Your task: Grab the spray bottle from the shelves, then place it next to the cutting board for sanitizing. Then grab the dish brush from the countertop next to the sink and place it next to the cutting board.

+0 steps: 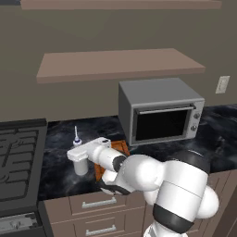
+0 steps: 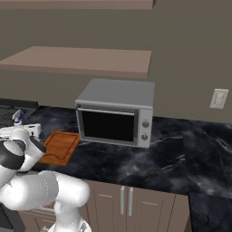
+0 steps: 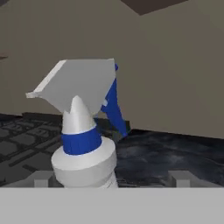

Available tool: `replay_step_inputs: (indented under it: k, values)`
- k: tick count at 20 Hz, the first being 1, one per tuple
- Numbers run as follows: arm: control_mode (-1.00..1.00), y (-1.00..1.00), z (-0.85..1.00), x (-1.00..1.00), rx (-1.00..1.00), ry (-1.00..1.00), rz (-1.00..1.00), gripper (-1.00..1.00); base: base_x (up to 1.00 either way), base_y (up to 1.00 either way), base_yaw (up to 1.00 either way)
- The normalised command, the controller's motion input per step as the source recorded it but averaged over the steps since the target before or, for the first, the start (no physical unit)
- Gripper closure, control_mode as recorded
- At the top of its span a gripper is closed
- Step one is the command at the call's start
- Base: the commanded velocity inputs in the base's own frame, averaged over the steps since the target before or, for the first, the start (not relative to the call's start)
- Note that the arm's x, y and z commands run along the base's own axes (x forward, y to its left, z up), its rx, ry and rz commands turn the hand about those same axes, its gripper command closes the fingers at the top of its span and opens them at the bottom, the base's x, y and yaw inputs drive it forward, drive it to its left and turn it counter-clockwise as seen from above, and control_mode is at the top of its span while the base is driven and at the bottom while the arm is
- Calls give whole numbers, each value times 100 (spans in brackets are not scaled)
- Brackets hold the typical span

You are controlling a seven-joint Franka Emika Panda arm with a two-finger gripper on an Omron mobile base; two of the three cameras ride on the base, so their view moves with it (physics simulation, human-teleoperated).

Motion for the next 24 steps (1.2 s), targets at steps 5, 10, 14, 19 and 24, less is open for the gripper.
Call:
replay_step_inputs:
  k: [5, 10, 14, 19, 24]
  values:
    - [-100, -8, -6, -7, 6, 0, 0, -100, 0, 0, 0]
    - [-100, 0, 0, -10, 0, -1, 0, -100, 0, 0, 0]
    - [-100, -2, 1, -50, 1, -5, 0, -100, 0, 0, 0]
    - [-100, -19, 64, -57, 3, -4, 0, -100, 0, 0, 0]
    - [-100, -4, 100, -47, 0, -8, 0, -100, 0, 0, 0]
